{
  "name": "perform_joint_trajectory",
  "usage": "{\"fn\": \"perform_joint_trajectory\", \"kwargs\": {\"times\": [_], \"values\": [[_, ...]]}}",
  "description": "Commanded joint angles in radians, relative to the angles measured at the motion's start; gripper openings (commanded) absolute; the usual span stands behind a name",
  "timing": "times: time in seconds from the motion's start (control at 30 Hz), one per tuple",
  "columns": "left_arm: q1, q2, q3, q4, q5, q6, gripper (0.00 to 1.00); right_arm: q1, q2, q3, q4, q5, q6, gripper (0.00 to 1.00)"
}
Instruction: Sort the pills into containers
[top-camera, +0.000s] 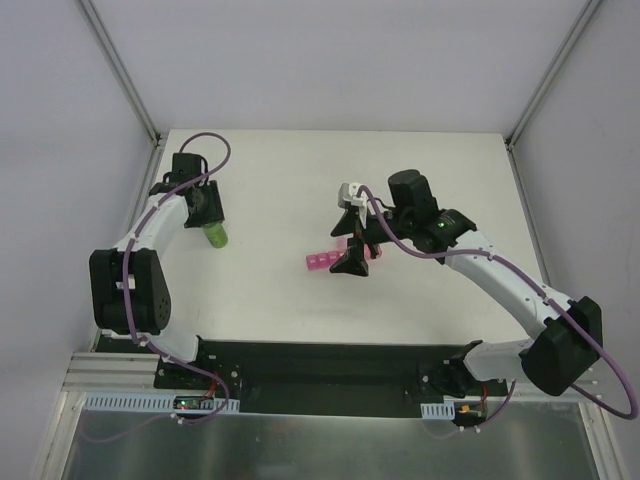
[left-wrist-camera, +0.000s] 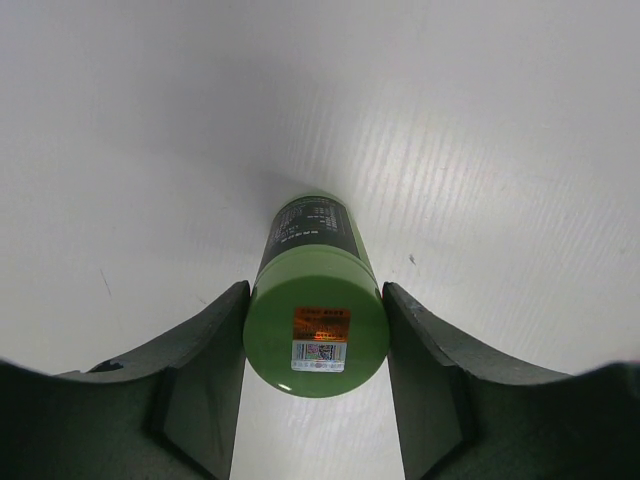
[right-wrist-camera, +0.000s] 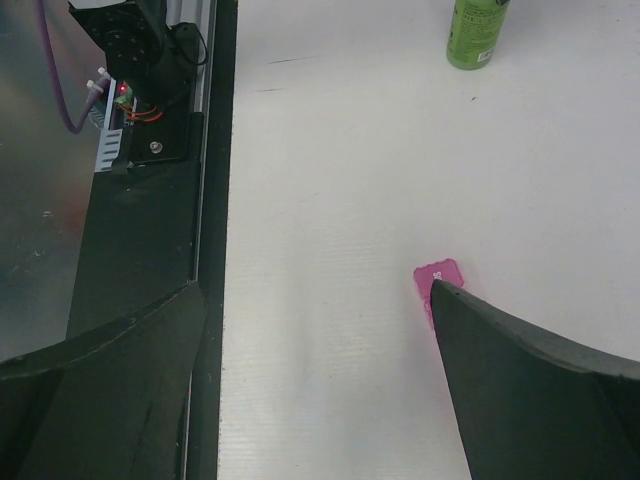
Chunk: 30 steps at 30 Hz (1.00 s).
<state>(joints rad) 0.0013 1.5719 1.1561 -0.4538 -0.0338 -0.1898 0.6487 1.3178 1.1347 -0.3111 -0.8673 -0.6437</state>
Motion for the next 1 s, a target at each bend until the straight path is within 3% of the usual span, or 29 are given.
{"fn": "perform_joint_trajectory", "kwargs": {"times": [0.0, 0.03, 0.13, 0.33, 0.43, 0.57, 0.7, 0.73, 0.8, 0.83, 0.87, 0.97], "values": [[0.020, 0.011, 0.024, -0.028, 0.003, 0.009, 0.43, -0.009, -0.031, 0.011, 0.037, 0.001, 0.006, 0.97], [0.020, -0.002, 0.027, -0.028, -0.001, 0.009, 0.57, -0.009, -0.029, 0.011, 0.038, 0.001, 0.004, 0.97], [0.020, -0.035, 0.033, -0.026, -0.012, 0.012, 0.74, -0.011, -0.025, 0.011, 0.038, 0.005, 0.003, 0.97], [0.020, -0.150, 0.040, -0.028, 0.000, 0.026, 0.88, -0.020, -0.019, 0.014, 0.029, 0.019, -0.011, 0.97], [0.020, -0.236, 0.045, -0.026, 0.032, 0.041, 0.89, -0.043, -0.003, 0.019, 0.036, 0.021, 0.018, 0.97], [0.019, -0.370, -0.007, -0.014, 0.190, 0.075, 0.88, -0.104, 0.049, 0.036, 0.070, 0.037, 0.133, 0.98], [0.017, -0.559, -0.142, 0.067, 0.497, 0.064, 0.89, -0.156, 0.144, 0.079, 0.055, 0.088, 0.208, 0.96], [0.019, -0.587, -0.179, 0.090, 0.547, 0.053, 0.91, -0.167, 0.164, 0.095, 0.025, 0.111, 0.219, 0.93], [0.019, -0.643, -0.277, 0.163, 0.630, -0.003, 0.99, -0.175, 0.239, 0.158, -0.015, 0.123, 0.223, 0.76], [0.020, -0.653, -0.298, 0.168, 0.679, -0.011, 0.99, -0.176, 0.267, 0.186, -0.061, 0.123, 0.228, 0.68], [0.019, -0.659, -0.326, 0.168, 0.698, -0.008, 0.99, -0.176, 0.329, 0.216, -0.094, 0.128, 0.223, 0.51], [0.020, -0.699, -0.372, 0.165, 0.738, 0.027, 0.99, -0.184, 0.453, 0.344, -0.207, 0.116, 0.199, 0.31]]}}
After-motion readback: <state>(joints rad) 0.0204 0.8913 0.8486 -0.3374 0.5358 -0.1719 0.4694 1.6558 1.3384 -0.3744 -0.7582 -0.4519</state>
